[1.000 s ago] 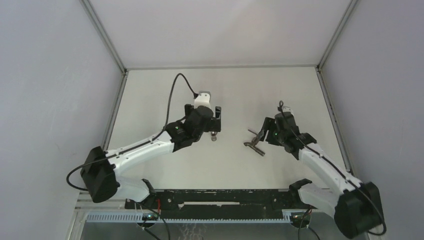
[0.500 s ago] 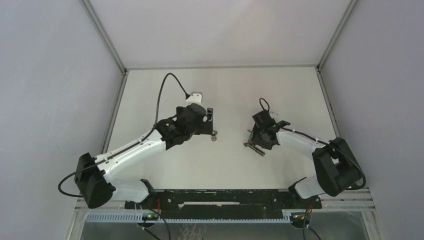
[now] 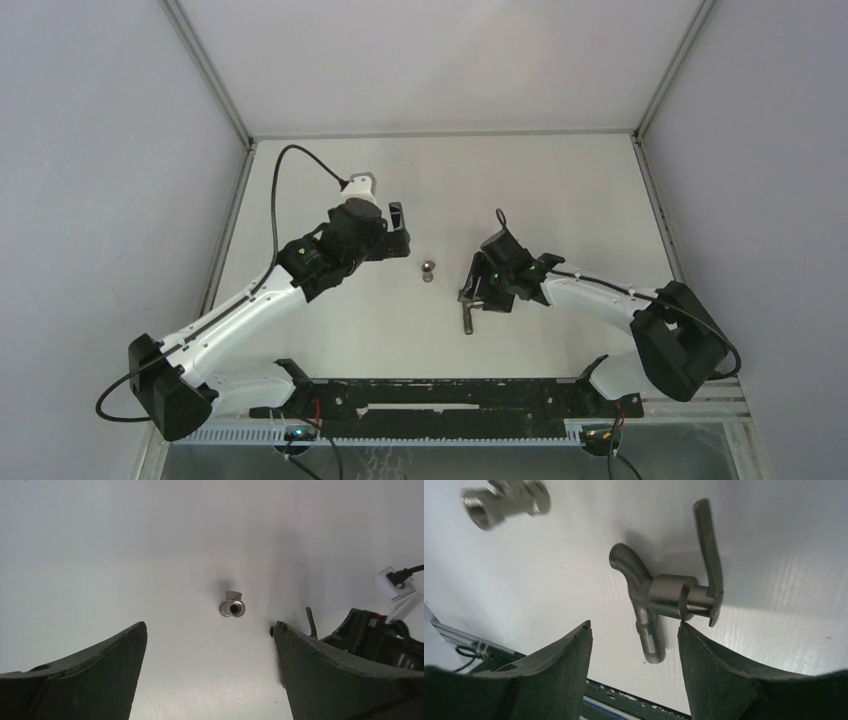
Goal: Install the water faucets
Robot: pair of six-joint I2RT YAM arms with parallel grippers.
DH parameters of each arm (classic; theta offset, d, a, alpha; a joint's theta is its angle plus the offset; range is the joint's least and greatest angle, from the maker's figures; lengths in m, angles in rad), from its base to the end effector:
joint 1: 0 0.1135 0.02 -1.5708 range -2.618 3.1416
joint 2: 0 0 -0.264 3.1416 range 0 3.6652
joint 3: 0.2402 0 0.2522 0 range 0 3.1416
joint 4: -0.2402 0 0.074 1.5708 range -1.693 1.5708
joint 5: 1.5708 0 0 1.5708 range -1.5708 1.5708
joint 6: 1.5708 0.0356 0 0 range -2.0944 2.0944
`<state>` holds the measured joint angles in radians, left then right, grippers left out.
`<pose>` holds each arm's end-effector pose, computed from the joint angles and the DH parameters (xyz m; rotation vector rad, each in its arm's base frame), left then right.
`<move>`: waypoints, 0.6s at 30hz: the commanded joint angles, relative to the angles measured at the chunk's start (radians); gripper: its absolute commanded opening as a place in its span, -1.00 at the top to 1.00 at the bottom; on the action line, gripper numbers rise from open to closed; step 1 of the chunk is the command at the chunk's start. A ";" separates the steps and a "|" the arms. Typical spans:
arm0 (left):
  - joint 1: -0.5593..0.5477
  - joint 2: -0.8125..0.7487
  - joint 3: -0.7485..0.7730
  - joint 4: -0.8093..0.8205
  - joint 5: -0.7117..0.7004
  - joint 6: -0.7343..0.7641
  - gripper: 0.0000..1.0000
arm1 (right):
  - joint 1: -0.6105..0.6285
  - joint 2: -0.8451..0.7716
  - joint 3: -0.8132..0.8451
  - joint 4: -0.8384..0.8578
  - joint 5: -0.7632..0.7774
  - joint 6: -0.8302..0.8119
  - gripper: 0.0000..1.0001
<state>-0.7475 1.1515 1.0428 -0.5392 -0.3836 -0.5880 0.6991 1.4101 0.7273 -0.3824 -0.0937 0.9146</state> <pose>0.1908 -0.1587 0.3231 -0.0361 2.1842 -0.3380 0.1958 0.1690 0.1703 0.2669 2.7815 0.6118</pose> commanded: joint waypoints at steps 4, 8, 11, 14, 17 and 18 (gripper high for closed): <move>0.004 -0.010 -0.026 0.017 0.043 -0.012 -1.00 | -0.021 -0.063 0.105 -0.083 0.131 -0.178 -0.37; 0.009 -0.019 -0.023 0.009 0.033 -0.030 -0.99 | 0.003 -0.030 0.175 -0.114 0.182 -0.347 -0.39; 0.018 -0.045 -0.031 0.008 0.035 -0.036 -0.99 | -0.018 0.035 0.226 -0.202 0.271 -0.299 -0.34; 0.022 -0.055 -0.040 0.013 0.036 -0.035 -0.99 | -0.044 0.114 0.272 -0.257 0.340 -0.227 -0.29; 0.022 -0.047 -0.042 0.009 0.044 -0.036 -0.99 | -0.050 0.193 0.290 -0.245 0.336 -0.212 -0.24; 0.022 -0.043 -0.044 0.008 0.047 -0.038 -0.99 | -0.047 0.216 0.293 -0.235 0.326 -0.214 -0.20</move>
<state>-0.7326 1.1263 1.0264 -0.5457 -0.3534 -0.6064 0.6575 1.5497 0.9897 -0.5858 0.1818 0.6792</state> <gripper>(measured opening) 0.996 0.629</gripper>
